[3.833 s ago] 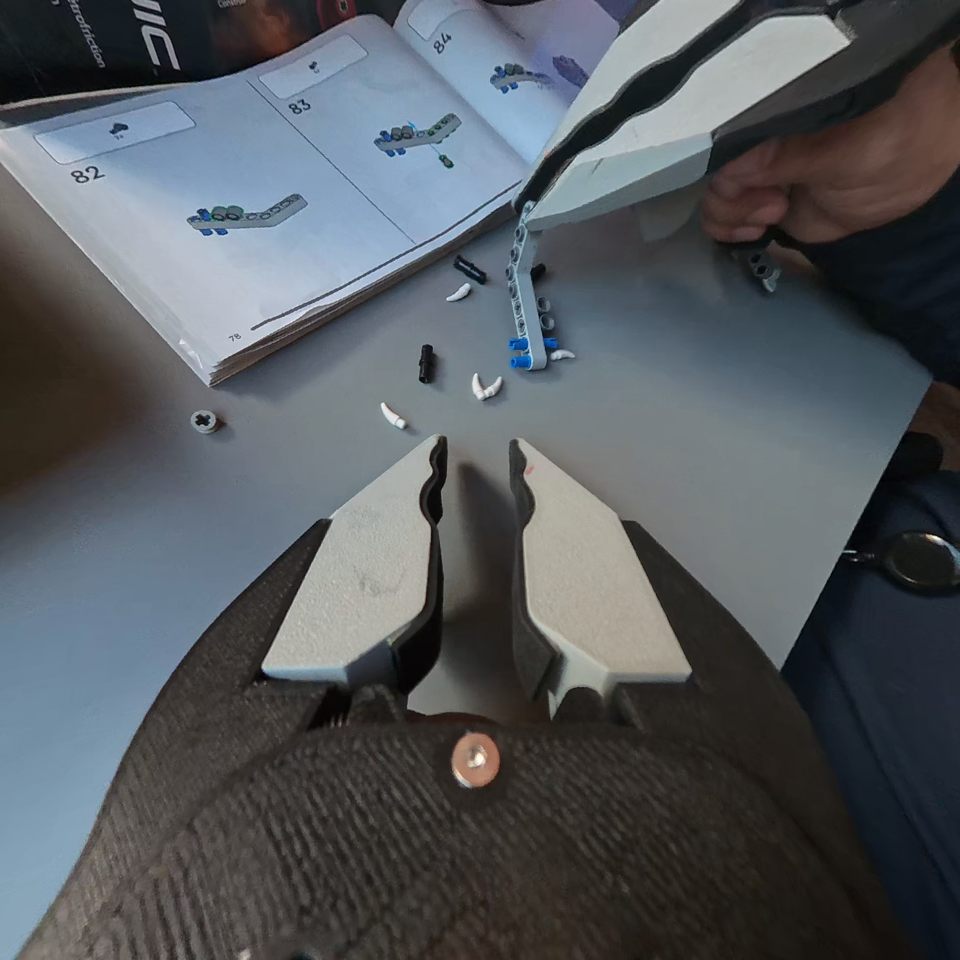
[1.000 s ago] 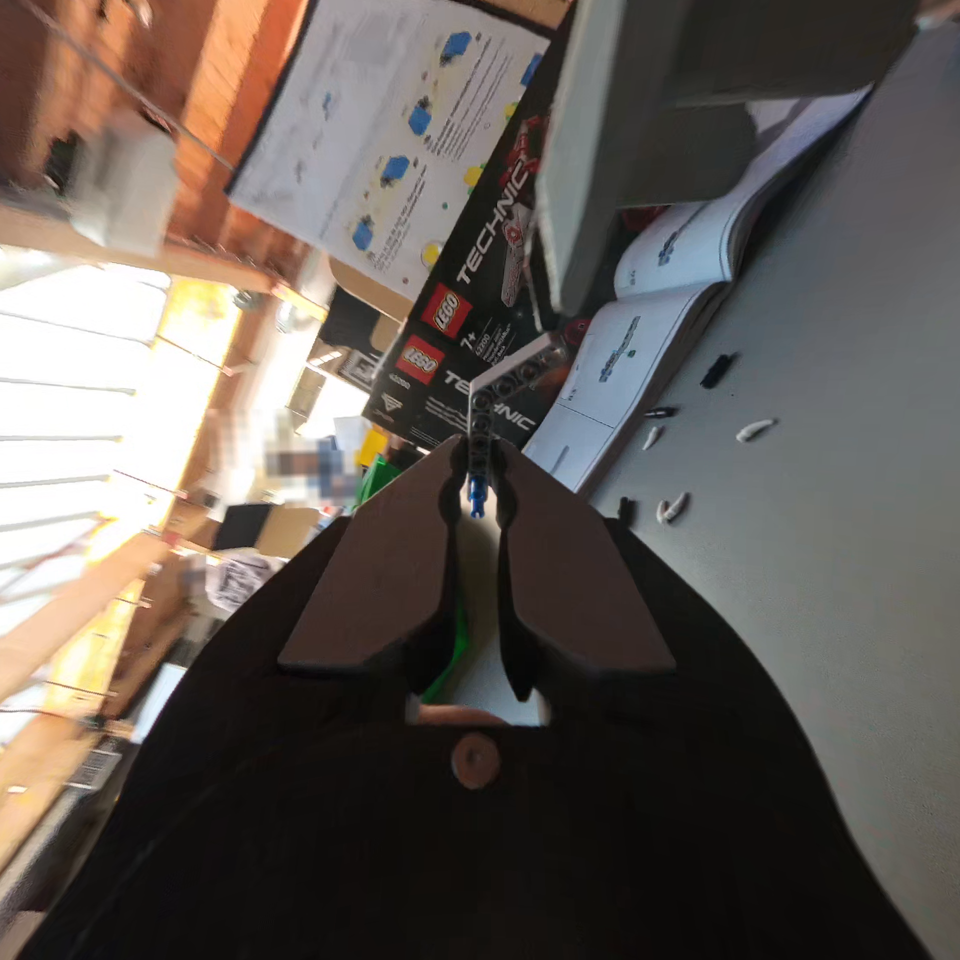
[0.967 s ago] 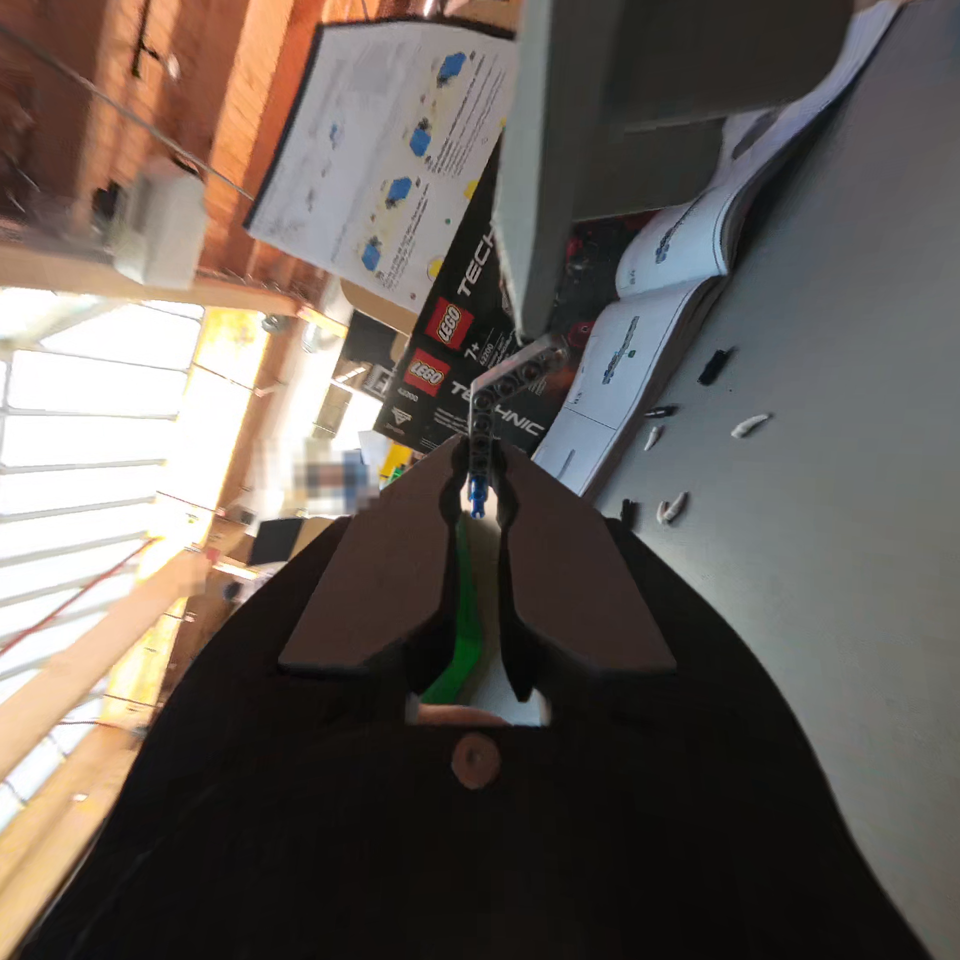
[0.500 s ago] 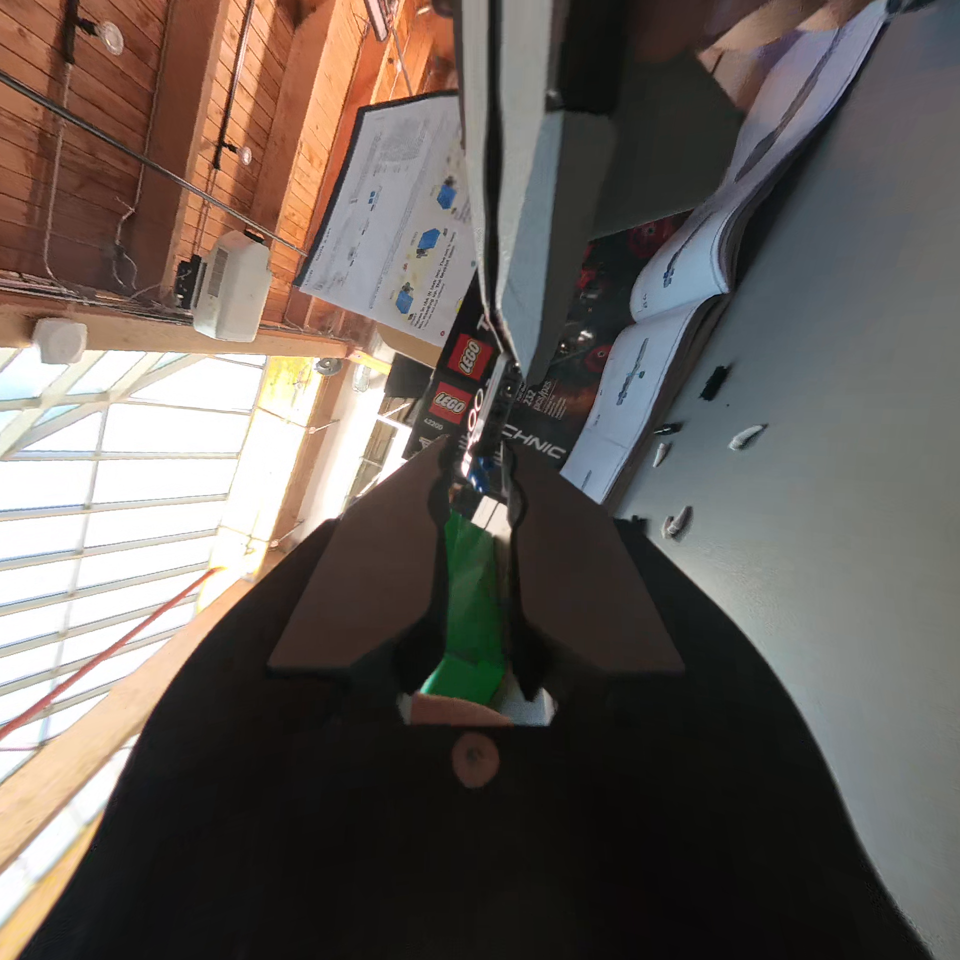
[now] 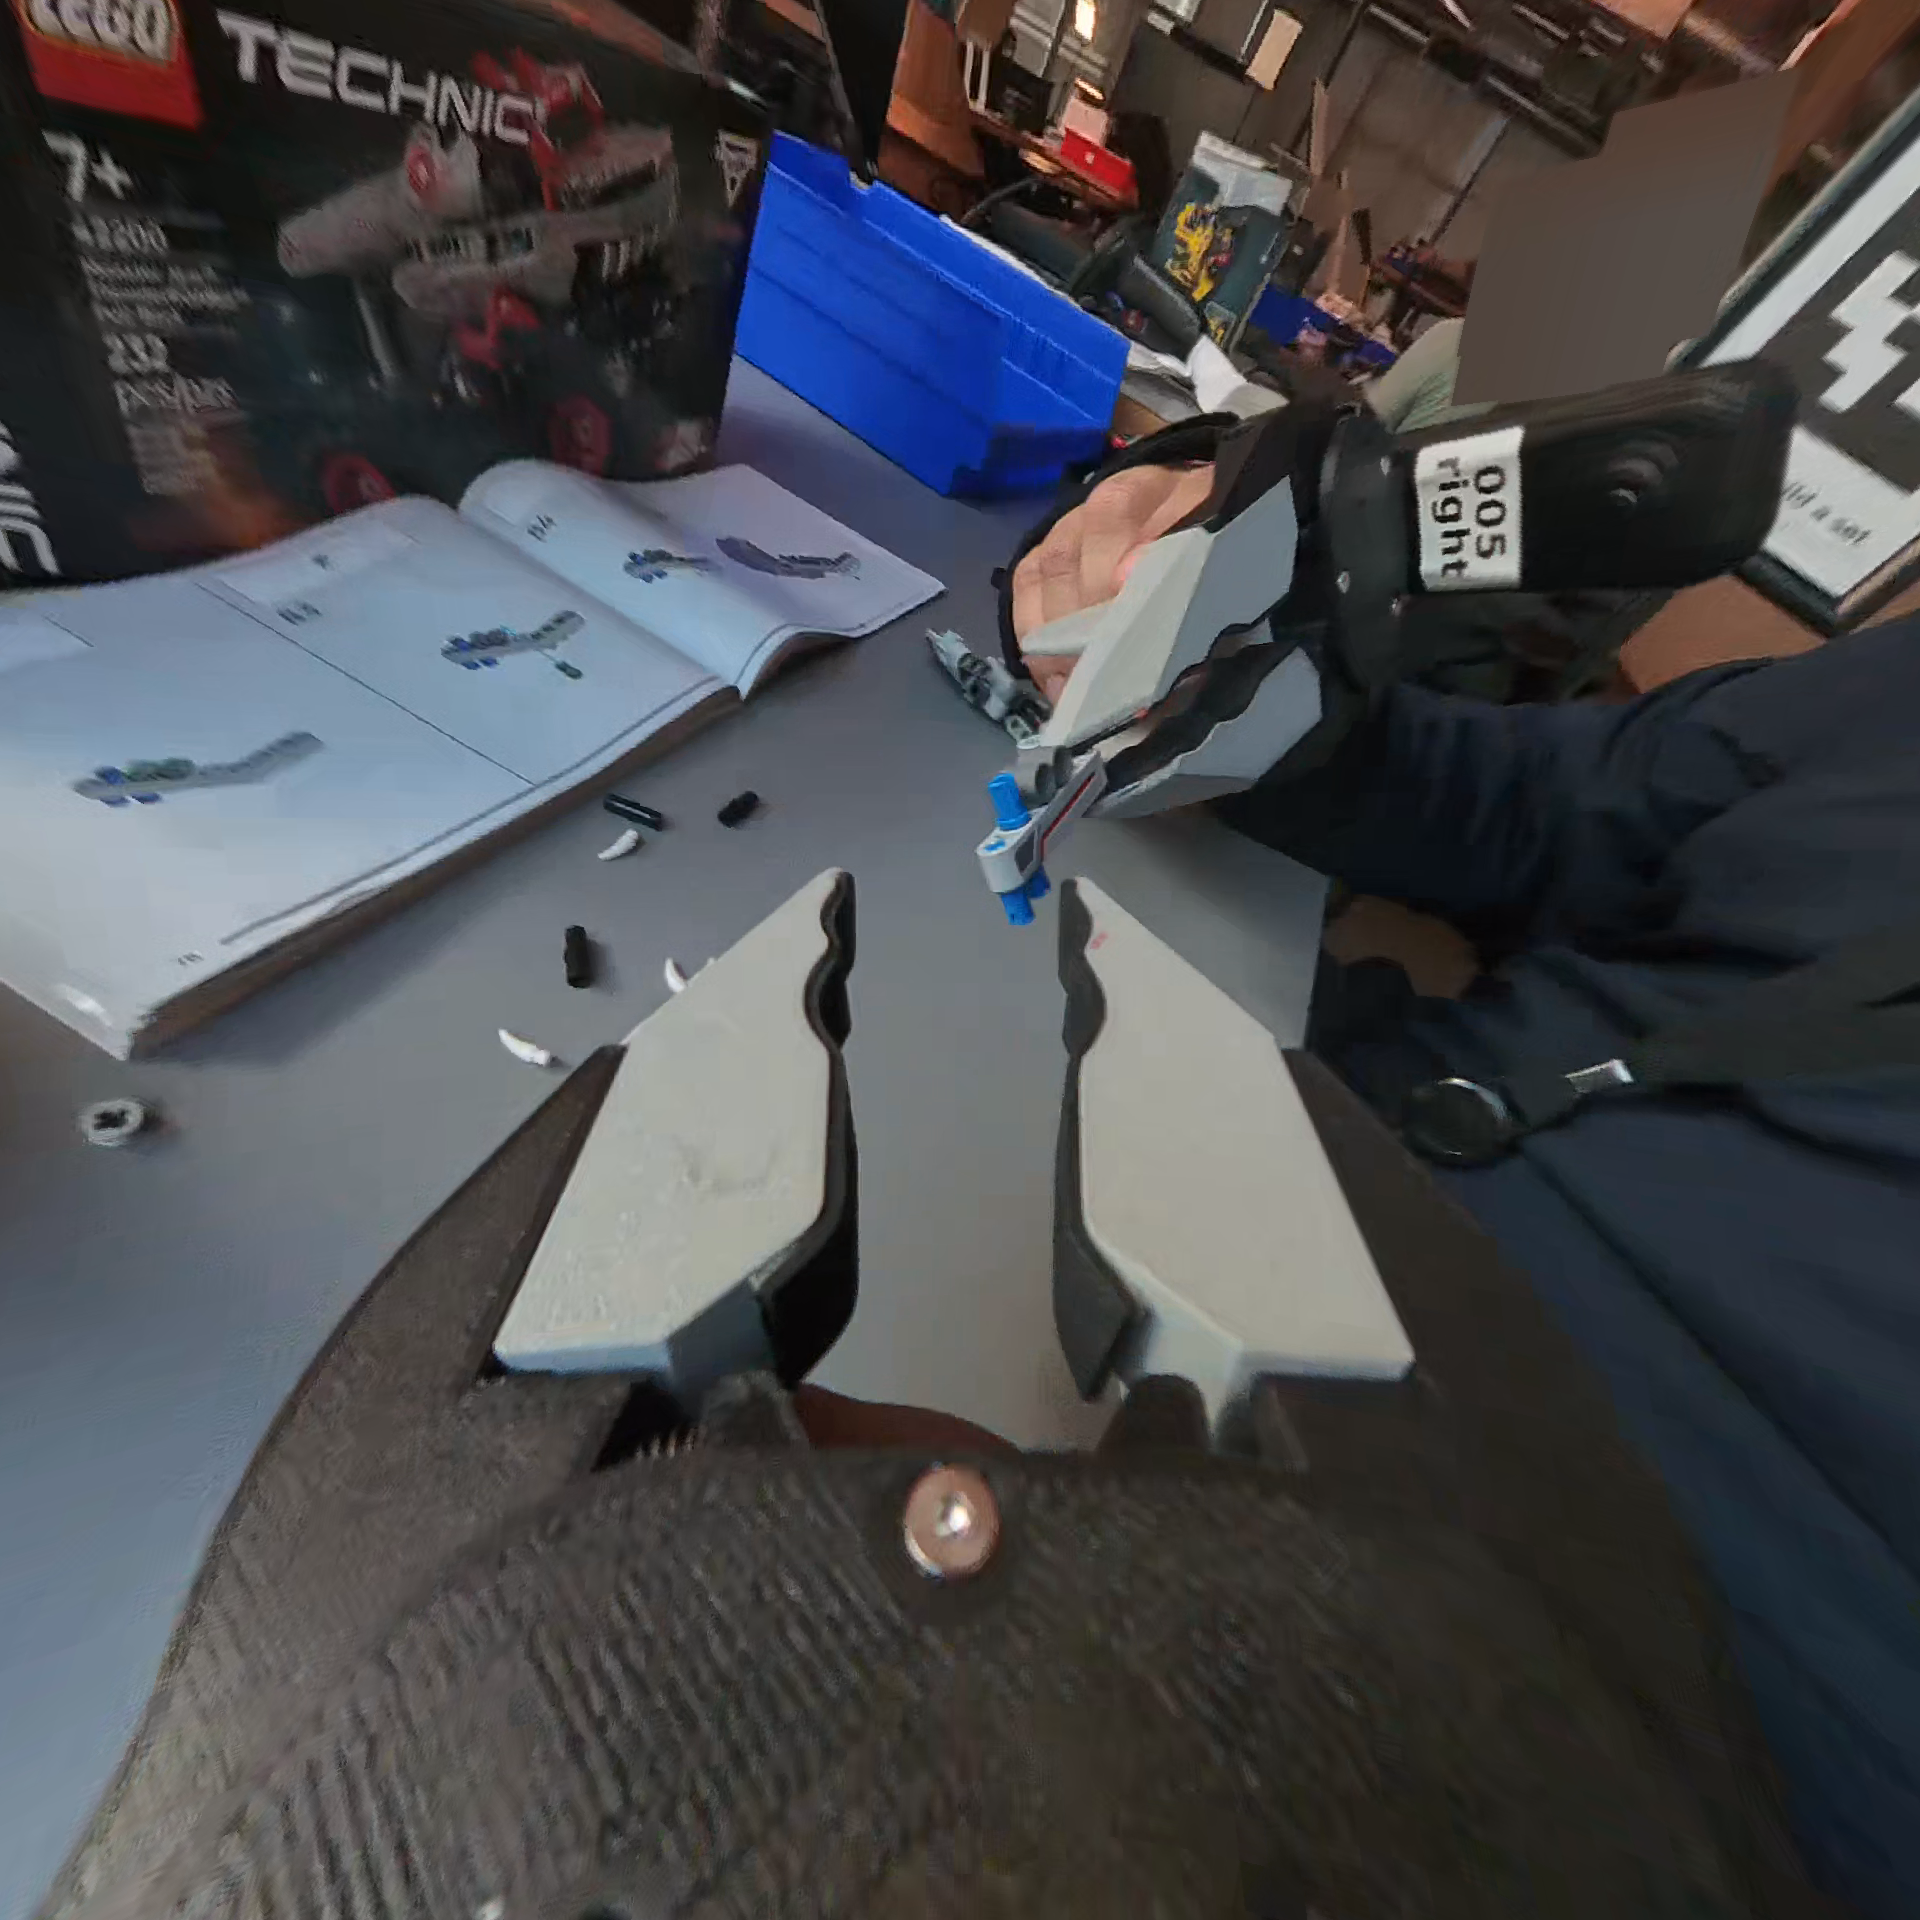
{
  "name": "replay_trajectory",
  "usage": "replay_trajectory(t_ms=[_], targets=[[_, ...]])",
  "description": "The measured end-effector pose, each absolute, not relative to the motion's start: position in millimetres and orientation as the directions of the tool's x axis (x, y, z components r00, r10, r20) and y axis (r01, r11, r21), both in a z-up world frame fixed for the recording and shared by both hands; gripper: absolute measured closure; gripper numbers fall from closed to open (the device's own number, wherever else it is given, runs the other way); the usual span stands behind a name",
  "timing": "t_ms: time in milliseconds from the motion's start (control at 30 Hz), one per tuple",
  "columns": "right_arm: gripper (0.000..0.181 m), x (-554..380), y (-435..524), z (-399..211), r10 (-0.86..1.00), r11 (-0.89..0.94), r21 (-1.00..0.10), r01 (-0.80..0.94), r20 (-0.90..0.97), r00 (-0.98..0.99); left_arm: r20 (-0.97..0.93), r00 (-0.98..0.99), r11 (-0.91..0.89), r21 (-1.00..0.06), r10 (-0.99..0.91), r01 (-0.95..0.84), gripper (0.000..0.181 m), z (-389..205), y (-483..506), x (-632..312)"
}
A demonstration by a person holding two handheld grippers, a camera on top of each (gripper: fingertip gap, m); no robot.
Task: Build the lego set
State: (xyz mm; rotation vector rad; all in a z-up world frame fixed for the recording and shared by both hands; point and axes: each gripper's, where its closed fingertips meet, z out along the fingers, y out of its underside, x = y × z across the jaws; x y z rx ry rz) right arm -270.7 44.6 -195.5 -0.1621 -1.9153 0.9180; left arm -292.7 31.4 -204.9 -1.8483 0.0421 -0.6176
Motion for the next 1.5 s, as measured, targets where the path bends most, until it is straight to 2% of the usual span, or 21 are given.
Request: replay_trajectory(t_ms=[33, 100, 233, 433, 667, 767, 1000, 1133, 1267, 1500], targets=[[0.174, -272, 45, -197, 0.457, 0.723, -0.639, -0.264, 0.728, -0.511, 0.436, 0.84, -0.391, -0.87, -0.325, 0.3, 0.147, -207, 31, -292], [0.174, -272, 44, -200, 0.431, 0.745, -0.61, -0.27, 0.75, -0.502, 0.5, 0.793, -0.42, -0.84, -0.35, 0.344, 0.151, -209, 31, -288], [0.174, -275, 47, -205, 0.398, 0.788, -0.558, -0.262, 0.785, -0.475, 0.553, 0.755, -0.434, -0.811, -0.353, 0.392, 0.173, -212, 35, -289], [0.174, -280, 57, -215, 0.402, 0.815, -0.544, -0.202, 0.78, -0.481, 0.547, 0.755, -0.431, -0.816, -0.362, 0.385, 0.176, -212, 39, -292], [0.174, -279, 57, -215, 0.382, 0.827, -0.523, -0.207, 0.793, -0.475, 0.565, 0.738, -0.45, -0.804, -0.37, 0.389, 0.175, -213, 39, -290], [0.174, -278, 54, -218, 0.372, 0.828, -0.52, -0.21, 0.79, -0.487, 0.561, 0.741, -0.463, -0.803, -0.37, 0.377, 0.168, -215, 40, -288], [0.174, -281, 56, -222, 0.375, 0.838, -0.514, -0.185, 0.788, -0.488, 0.539, 0.753, -0.465, -0.814, -0.378, 0.349, 0.176, -216, 40, -284], [0.179, -281, 58, -219, 0.396, 0.828, -0.531, -0.18, 0.781, -0.482, 0.572, 0.748, -0.469, -0.791, -0.337, 0.394, 0.176, -219, 43, -291], [0.165, -283, 62, -217, 0.431, 0.812, -0.56, -0.161, 0.763, -0.482, 0.633, 0.693, -0.444, -0.761, -0.345, 0.473, 0.176, -212, 42, -296], [0.162, -288, 70, -213, 0.465, 0.814, -0.568, -0.125, 0.764, -0.447, 0.662, 0.675, -0.446, -0.737, -0.325, 0.508, 0.176, -213, 45, -299]])
